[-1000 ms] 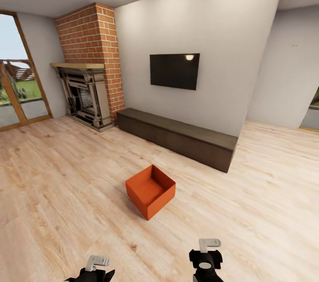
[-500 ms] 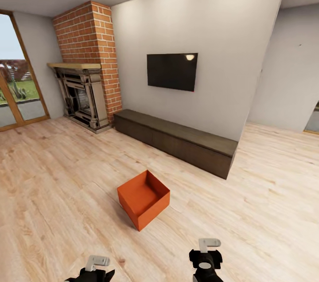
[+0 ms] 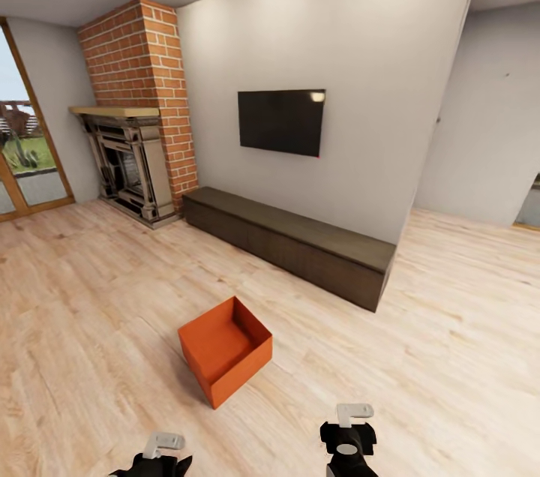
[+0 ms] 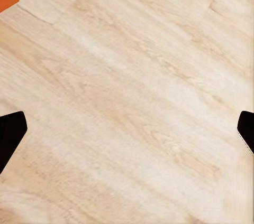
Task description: Move the two storage containers from the living room to the garage. In the garage, place one container on the floor and stack the other container on top of it (either order is fine).
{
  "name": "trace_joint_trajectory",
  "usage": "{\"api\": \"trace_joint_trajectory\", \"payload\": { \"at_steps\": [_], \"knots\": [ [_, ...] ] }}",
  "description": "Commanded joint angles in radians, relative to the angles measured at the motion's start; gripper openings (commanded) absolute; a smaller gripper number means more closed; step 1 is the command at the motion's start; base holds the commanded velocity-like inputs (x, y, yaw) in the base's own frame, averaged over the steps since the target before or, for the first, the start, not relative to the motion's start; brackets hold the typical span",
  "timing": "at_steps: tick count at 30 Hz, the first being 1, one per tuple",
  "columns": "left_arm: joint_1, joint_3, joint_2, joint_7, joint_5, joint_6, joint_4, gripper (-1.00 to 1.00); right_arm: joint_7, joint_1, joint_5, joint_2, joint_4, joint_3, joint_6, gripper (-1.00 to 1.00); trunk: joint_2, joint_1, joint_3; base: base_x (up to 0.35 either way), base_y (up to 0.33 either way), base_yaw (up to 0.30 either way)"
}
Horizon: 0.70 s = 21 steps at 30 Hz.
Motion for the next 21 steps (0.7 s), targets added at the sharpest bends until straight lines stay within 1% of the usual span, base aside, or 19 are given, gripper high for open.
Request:
{"api": "trace_joint_trajectory", "payload": {
  "at_steps": [1,6,17,21],
  "knots": [
    [-0.001,-0.008,0.001,-0.001,0.010,-0.003,0.001,1.00,-0.006,-0.001,0.005,0.000,-0.001,0.005,0.008,1.00,-0.001,0.000,-0.001,0.237,-0.196,0.000],
    [-0.001,-0.005,0.001,0.000,0.010,-0.003,0.001,1.00,-0.006,-0.001,0.005,0.000,-0.001,0.005,0.008,1.00,-0.001,0.000,-0.001,0.169,-0.094,0.000],
    [-0.001,0.001,0.000,0.005,0.015,0.004,0.001,1.00,-0.006,-0.001,0.005,0.000,-0.001,0.005,0.008,1.00,-0.001,0.000,-0.001,0.031,-0.014,0.000],
    [-0.001,0.001,0.002,0.004,0.017,0.008,0.001,1.00,-0.006,-0.001,0.005,0.000,-0.001,0.005,0.008,1.00,-0.001,0.000,-0.001,0.135,-0.034,0.000]
  ]
}}
